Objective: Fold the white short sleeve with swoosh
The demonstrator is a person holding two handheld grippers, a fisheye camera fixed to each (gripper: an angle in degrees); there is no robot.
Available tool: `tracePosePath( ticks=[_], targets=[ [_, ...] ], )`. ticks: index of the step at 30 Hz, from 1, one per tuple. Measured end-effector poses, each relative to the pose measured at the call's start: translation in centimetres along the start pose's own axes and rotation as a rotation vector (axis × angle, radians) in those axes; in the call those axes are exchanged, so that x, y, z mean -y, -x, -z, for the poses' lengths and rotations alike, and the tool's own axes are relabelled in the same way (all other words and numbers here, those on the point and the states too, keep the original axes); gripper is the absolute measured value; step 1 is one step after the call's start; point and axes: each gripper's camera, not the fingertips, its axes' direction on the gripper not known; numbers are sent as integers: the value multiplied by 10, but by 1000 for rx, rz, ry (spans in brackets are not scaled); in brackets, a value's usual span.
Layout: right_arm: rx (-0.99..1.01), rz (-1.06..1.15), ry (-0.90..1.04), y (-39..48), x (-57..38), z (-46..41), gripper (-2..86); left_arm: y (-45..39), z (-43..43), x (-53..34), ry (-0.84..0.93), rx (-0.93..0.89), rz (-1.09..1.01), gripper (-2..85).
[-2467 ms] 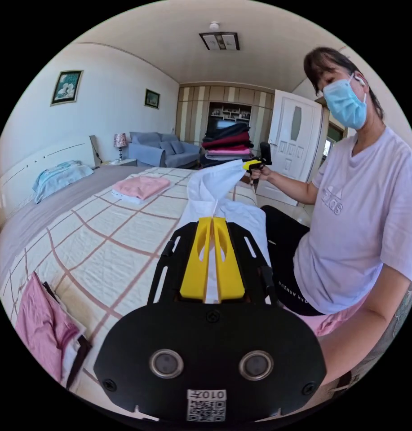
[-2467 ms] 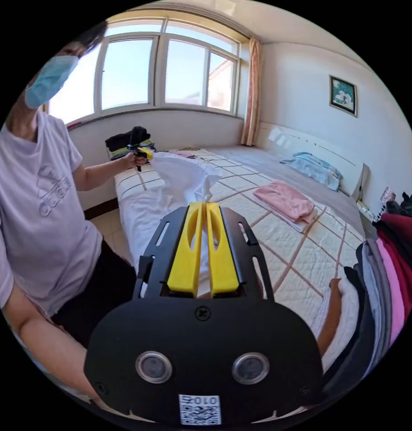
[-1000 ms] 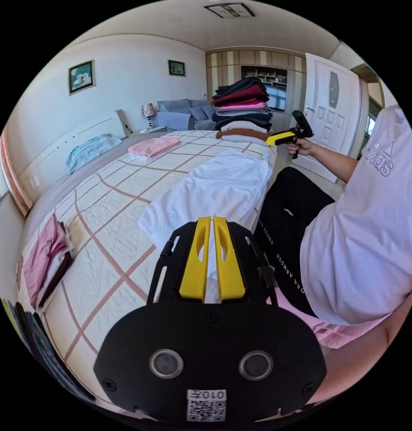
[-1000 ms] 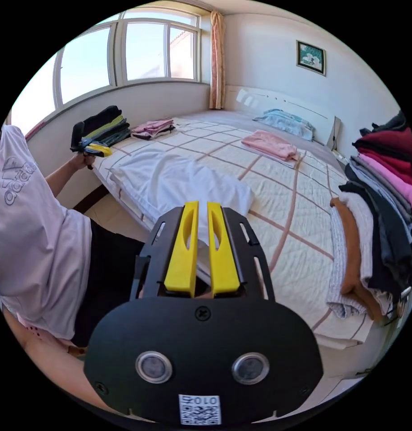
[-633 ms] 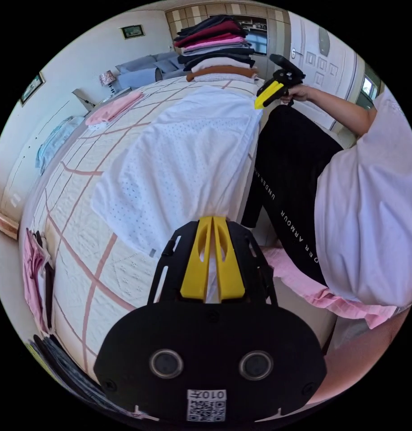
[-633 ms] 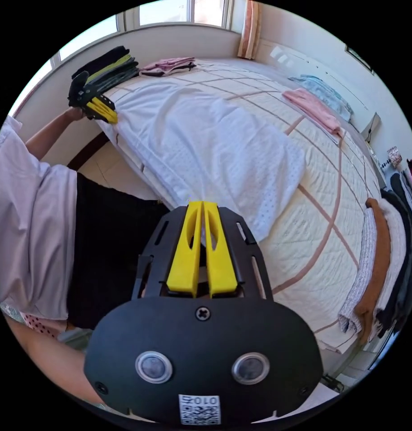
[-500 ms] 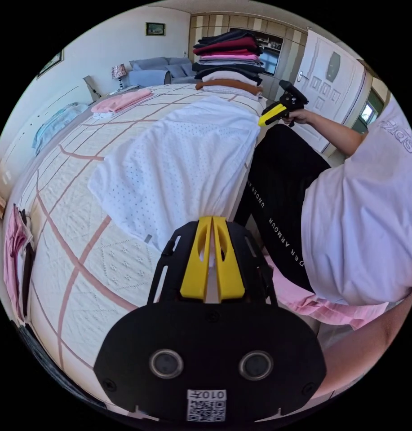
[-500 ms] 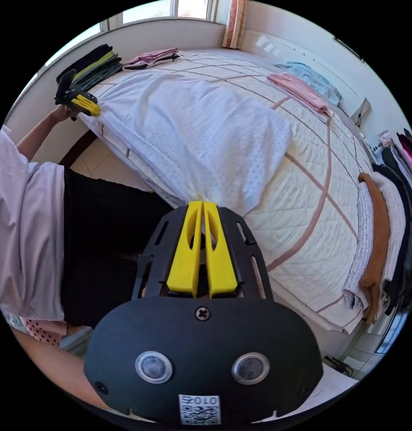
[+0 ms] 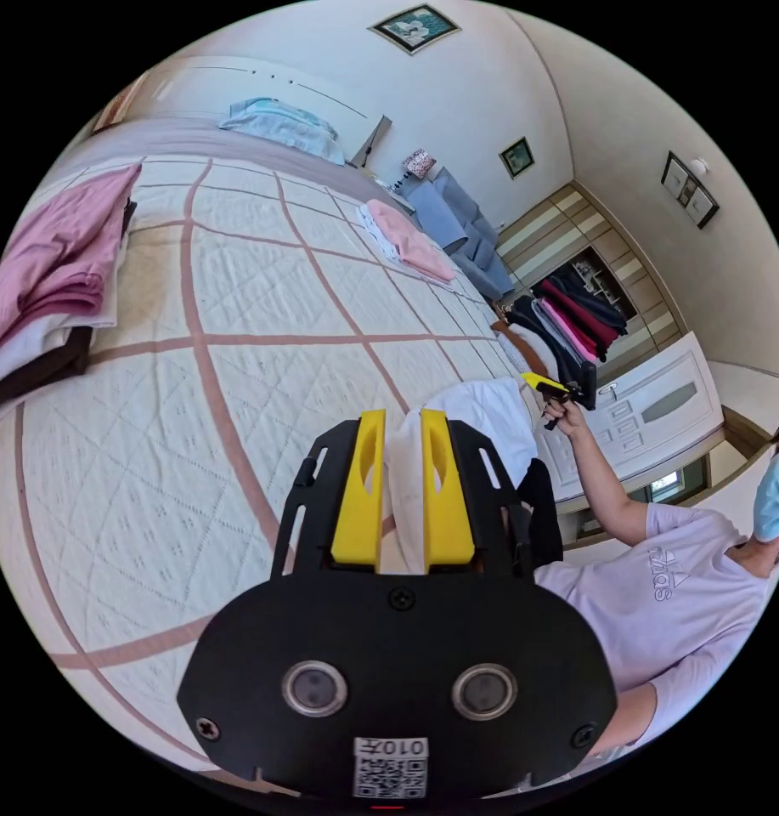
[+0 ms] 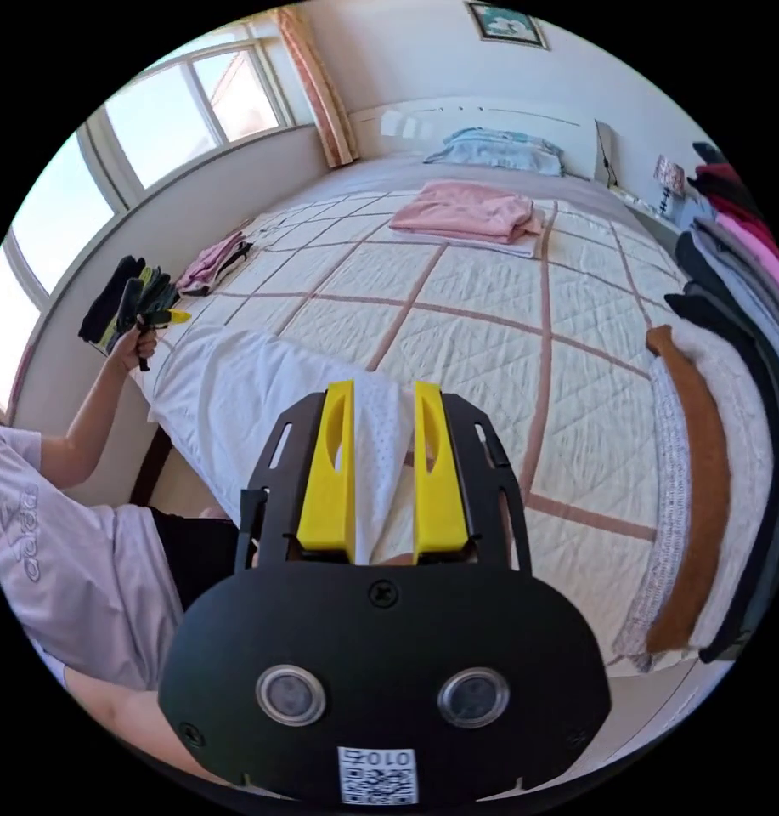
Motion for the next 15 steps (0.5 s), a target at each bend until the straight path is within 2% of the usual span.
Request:
tracePosePath(
  ticks=[2, 6, 11, 13, 15],
  targets=[
    [74, -64, 12, -20, 4, -13, 86, 4, -18, 12, 96, 4, -4, 26],
    [190, -82, 96, -37, 3, -44, 54, 10, -35, 19, 139, -58, -10, 13],
    [249, -74, -18, -39, -7, -18, 31, 29, -5, 3, -55, -203, 31, -1],
    [275, -59, -79, -40, -11, -2, 28, 27, 4, 1, -65, -150, 21, -2],
    [192, -34, -58, -38, -9, 1, 24, 25, 7, 3, -64, -106, 4, -2]
  ],
)
